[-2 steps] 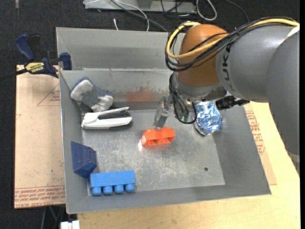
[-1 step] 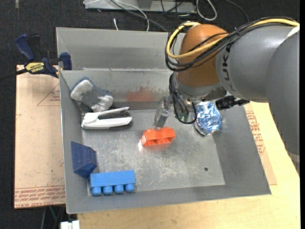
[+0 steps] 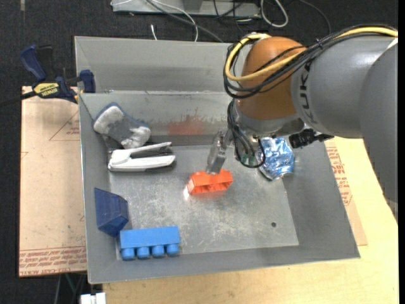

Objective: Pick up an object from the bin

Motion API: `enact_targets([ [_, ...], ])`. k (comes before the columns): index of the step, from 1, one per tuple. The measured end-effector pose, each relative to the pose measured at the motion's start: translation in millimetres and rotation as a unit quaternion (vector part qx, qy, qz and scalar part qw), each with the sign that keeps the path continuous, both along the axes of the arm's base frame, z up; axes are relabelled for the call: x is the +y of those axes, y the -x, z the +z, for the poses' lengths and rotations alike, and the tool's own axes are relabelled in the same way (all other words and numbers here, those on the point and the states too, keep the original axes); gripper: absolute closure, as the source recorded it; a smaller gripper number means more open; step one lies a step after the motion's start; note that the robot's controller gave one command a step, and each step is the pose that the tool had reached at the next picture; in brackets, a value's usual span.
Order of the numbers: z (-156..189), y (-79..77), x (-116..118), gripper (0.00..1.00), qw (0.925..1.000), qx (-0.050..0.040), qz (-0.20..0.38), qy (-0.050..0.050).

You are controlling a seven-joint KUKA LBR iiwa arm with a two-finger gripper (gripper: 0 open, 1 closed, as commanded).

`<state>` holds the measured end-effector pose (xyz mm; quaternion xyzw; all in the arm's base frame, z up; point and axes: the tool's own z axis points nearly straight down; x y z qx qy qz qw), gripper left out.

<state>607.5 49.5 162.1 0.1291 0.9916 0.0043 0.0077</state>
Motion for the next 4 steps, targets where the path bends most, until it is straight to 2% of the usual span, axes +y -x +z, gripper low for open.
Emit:
enact_targets([
  [1, 26, 16.8, 20, 1.0, 0.9958, -0.0001, 0.091, 0.002],
  [2, -40, 74.2, 6, 1.0, 0.9935, 0.0024, 0.114, 0.001],
  [3, -1, 112.1, 85, 1.0, 0.9796, -0.0045, 0.201, 0.002],
  [4, -62, 29.6, 0, 1.0, 0.9943, 0.0058, 0.106, 0.003],
])
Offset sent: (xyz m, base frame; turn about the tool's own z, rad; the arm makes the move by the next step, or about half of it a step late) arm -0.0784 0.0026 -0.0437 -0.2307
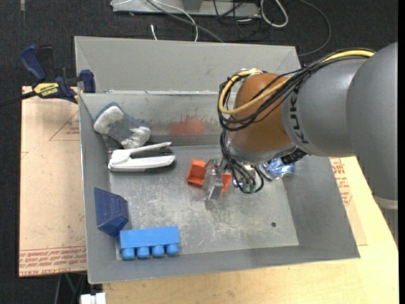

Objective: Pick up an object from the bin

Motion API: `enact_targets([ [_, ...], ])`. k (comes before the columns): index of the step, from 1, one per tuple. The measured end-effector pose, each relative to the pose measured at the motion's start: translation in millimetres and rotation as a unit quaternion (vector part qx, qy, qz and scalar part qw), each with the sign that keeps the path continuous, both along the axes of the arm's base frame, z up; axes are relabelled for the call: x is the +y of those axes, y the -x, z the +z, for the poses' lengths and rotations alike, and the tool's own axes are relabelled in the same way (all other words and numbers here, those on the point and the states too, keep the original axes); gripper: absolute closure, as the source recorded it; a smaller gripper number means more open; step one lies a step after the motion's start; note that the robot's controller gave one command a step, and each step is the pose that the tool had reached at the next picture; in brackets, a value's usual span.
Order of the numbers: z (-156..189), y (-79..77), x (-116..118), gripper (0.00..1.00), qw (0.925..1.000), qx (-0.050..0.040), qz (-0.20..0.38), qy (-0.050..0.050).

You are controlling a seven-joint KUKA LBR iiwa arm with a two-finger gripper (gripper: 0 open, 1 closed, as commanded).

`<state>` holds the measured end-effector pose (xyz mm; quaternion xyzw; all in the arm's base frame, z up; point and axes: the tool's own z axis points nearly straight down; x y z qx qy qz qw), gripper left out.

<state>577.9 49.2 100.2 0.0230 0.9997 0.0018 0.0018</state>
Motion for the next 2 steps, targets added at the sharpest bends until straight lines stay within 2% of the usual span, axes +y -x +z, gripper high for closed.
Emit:
enact_targets([
  [1, 53, 58.7, 71, 1.0, 0.9988, -0.0104, 0.046, -0.008],
  [2, 32, -32.8, -31, 1.0, 0.9996, -0.0046, 0.029, 0.0],
])
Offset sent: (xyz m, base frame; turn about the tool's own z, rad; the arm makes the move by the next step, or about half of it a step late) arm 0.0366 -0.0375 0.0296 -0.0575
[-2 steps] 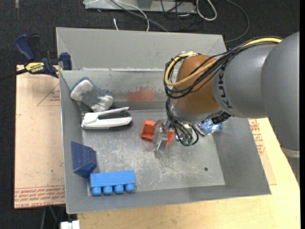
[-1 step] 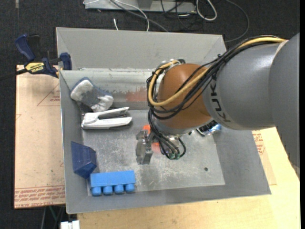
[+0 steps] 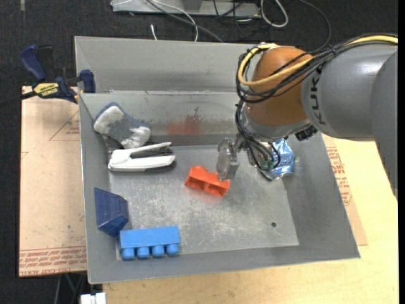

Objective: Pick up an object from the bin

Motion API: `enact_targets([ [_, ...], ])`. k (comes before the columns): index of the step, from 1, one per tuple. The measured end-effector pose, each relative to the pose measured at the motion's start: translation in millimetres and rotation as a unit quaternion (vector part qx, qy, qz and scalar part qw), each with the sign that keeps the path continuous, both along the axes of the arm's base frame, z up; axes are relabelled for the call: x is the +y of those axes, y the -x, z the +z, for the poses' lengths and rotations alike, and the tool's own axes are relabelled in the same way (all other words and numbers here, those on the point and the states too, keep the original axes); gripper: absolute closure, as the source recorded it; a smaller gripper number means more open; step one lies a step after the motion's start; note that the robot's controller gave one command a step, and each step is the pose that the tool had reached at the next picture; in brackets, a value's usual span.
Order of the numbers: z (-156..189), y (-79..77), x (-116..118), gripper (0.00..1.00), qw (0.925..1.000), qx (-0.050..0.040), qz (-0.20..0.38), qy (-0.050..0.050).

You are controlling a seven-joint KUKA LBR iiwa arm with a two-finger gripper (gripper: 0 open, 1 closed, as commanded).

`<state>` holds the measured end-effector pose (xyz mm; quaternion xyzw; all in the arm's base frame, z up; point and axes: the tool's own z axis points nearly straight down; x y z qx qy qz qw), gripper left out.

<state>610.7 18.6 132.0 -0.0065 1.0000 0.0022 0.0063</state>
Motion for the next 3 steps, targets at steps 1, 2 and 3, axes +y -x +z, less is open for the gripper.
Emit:
enact_targets([
  [1, 22, 70.3, 75, 1.0, 0.9982, -0.0031, 0.059, -0.009],
  [2, -46, 10.9, -24, 1.0, 0.9972, -0.0128, 0.073, 0.002],
  [3, -19, -37.9, 64, 1.0, 0.9937, -0.011, 0.111, -0.01],
])
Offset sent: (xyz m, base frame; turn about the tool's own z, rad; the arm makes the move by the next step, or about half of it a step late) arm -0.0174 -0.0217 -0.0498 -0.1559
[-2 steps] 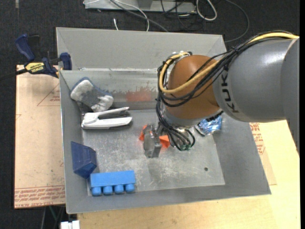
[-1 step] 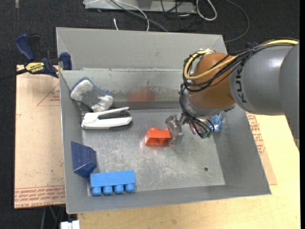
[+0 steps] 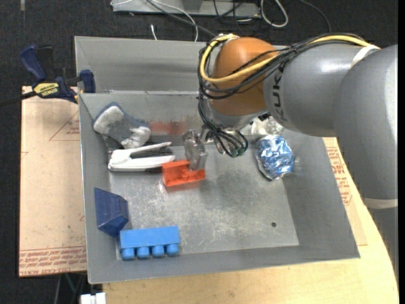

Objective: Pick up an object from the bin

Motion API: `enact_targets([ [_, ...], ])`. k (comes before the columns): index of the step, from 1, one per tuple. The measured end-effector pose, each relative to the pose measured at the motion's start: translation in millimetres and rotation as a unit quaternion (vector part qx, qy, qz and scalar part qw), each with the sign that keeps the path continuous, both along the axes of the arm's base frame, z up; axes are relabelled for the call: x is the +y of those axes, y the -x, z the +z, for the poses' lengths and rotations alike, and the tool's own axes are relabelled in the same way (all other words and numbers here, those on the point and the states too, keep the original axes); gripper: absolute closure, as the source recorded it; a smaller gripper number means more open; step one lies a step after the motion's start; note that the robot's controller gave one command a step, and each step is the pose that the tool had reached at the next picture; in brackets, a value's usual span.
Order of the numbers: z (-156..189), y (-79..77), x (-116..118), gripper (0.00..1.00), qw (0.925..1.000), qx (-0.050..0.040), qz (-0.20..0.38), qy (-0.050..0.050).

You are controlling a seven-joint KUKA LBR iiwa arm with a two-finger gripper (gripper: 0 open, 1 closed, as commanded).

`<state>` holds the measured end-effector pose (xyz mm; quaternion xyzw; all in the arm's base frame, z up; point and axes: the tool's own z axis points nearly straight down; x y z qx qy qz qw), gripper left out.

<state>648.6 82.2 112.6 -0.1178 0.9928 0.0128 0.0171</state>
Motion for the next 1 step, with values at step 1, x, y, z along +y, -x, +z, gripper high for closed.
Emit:
enact_targets([
  [1, 0.0, 0.0, -0.2, 1.0, 1.0, 0.0001, 0.0, 0.0],
])
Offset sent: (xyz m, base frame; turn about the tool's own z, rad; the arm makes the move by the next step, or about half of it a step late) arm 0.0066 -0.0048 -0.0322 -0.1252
